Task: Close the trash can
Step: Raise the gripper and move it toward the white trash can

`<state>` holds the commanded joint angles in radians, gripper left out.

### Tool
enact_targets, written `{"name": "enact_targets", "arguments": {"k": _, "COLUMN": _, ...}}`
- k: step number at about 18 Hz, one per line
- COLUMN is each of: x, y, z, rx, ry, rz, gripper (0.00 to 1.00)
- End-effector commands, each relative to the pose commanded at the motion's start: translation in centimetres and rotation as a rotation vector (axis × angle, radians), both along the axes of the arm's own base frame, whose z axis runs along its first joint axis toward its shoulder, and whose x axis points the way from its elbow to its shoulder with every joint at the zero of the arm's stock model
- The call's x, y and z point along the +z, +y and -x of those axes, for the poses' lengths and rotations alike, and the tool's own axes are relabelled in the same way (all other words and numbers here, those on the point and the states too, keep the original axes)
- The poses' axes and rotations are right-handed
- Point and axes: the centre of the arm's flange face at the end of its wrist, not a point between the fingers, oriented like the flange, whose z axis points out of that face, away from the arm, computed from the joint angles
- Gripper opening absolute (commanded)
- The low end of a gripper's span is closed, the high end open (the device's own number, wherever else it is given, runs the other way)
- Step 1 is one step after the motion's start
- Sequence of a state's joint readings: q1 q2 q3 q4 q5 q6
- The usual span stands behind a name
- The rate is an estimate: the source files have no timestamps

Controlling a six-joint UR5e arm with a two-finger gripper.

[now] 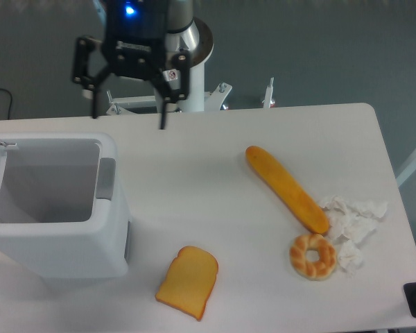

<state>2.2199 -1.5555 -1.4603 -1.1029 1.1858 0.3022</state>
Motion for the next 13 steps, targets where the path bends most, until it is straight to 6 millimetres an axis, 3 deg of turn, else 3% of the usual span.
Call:
{"name": "enact_targets", "arguments": {"k": 3, "x": 0.2, "y": 0.5, "z": -2.0, "rx": -0.022, "ry": -0.023, "rz": -0.008, "gripper": 1.00}}
{"name": "enact_targets", "arguments": {"k": 10, "x": 4.1, "y": -0.9, "z": -6.0, "rx": -0.081, "ry": -0.149, "rz": -0.133, "gripper": 1.00}}
{"name": "enact_targets", "arguments": {"k": 13, "x": 5.2, "y": -0.7, "z": -7.9, "rx": -0.195, "ry": -0.297, "rz": -0.218, "gripper": 1.00}}
